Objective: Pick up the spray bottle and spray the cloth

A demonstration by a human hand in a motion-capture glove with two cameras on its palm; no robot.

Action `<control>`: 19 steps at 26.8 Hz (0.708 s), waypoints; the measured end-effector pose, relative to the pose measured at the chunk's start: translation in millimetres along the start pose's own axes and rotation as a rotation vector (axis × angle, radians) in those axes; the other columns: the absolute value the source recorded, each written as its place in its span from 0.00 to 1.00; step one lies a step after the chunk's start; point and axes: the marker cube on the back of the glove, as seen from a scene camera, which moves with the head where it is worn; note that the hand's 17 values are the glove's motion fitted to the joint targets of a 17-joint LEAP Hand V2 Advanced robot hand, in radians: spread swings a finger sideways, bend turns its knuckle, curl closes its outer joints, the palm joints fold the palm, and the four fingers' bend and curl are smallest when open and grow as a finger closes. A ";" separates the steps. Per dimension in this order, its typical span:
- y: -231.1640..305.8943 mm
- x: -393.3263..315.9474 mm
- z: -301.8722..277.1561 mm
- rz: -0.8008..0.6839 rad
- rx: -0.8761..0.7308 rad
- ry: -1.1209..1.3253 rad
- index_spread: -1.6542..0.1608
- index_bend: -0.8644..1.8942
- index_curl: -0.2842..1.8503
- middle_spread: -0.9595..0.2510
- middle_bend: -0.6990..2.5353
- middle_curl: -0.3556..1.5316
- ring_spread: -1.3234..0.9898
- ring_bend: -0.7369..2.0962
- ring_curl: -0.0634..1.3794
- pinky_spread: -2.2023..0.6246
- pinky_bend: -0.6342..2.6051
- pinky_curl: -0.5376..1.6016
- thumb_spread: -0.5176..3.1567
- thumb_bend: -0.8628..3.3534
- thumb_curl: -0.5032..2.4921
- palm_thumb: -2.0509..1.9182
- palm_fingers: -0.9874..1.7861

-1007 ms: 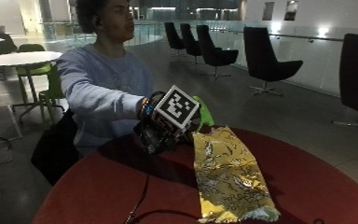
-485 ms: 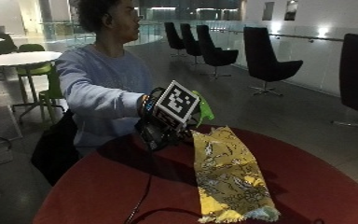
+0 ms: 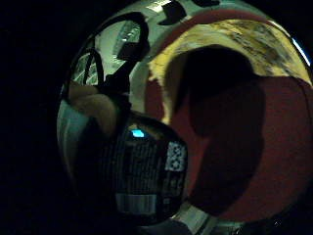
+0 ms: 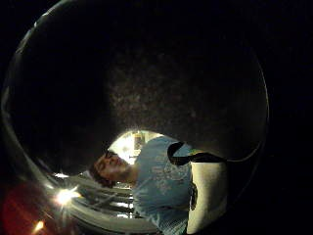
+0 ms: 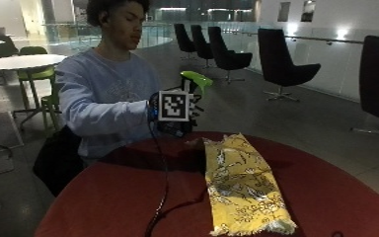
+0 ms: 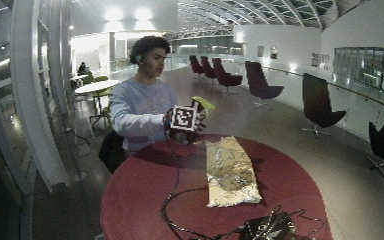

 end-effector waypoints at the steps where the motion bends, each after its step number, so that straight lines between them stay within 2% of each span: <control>1: 3.8 -2.1 10.5 -0.040 -0.027 -0.024 0.80 0.38 0.37 0.74 0.36 0.44 0.56 0.44 0.32 0.84 0.25 0.38 0.43 0.20 0.32 0.72 0.78; 3: 6.0 -2.5 30.3 -0.108 -0.052 -0.033 0.80 0.38 0.37 0.74 0.36 0.44 0.56 0.44 0.32 0.84 0.25 0.38 0.43 0.20 0.32 0.72 0.78; 7: -19.3 -5.1 66.7 -0.204 0.091 -0.060 0.80 0.38 0.38 0.74 0.36 0.44 0.55 0.43 0.32 0.84 0.24 0.38 0.43 0.20 0.32 0.72 0.77; 11: -35.9 5.2 90.3 -0.257 0.168 -0.045 0.79 0.39 0.38 0.74 0.36 0.44 0.55 0.43 0.32 0.84 0.24 0.37 0.43 0.20 0.32 0.72 0.76; 19: -42.4 28.9 114.0 -0.266 0.089 -0.015 0.79 0.39 0.39 0.73 0.35 0.44 0.55 0.41 0.31 0.84 0.24 0.37 0.43 0.20 0.32 0.72 0.76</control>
